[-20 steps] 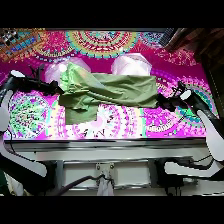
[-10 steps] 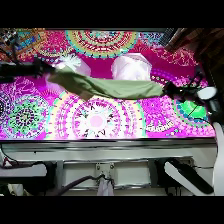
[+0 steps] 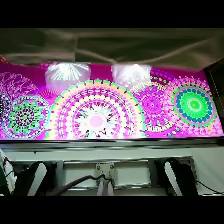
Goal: Fold the clothes and pants, and hang the long-sleeved shirts on hangers.
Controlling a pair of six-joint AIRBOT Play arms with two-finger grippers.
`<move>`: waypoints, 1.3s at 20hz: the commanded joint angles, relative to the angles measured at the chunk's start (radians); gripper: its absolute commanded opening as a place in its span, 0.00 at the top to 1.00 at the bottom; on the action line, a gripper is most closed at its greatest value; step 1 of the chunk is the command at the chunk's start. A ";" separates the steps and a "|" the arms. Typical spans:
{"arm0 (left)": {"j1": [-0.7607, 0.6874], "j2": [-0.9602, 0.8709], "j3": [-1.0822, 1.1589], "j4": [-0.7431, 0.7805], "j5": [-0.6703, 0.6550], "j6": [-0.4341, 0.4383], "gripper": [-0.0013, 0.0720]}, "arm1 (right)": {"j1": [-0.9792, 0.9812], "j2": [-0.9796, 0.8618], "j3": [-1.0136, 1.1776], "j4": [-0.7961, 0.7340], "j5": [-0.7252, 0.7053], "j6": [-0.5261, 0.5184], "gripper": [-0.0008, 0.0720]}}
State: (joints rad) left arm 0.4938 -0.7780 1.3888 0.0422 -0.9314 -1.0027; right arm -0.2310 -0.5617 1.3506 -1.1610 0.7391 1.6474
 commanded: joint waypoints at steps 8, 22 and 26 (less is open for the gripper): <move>-0.164 -0.010 0.000 0.338 0.026 -0.162 0.98 | 0.001 -0.117 0.149 -0.119 0.338 0.091 0.96; -0.225 0.013 -0.002 0.714 -0.233 -0.242 0.98 | 0.043 -0.147 0.119 -0.105 0.580 -0.021 0.96; -0.274 0.117 -0.002 0.978 -0.274 -0.305 0.98 | 0.054 -0.035 0.119 -0.148 0.604 -0.018 0.96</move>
State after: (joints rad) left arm 0.2535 -0.7277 1.3872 0.8085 -1.1770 -1.2629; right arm -0.1867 -0.6636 1.4704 -1.2716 1.3197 1.6291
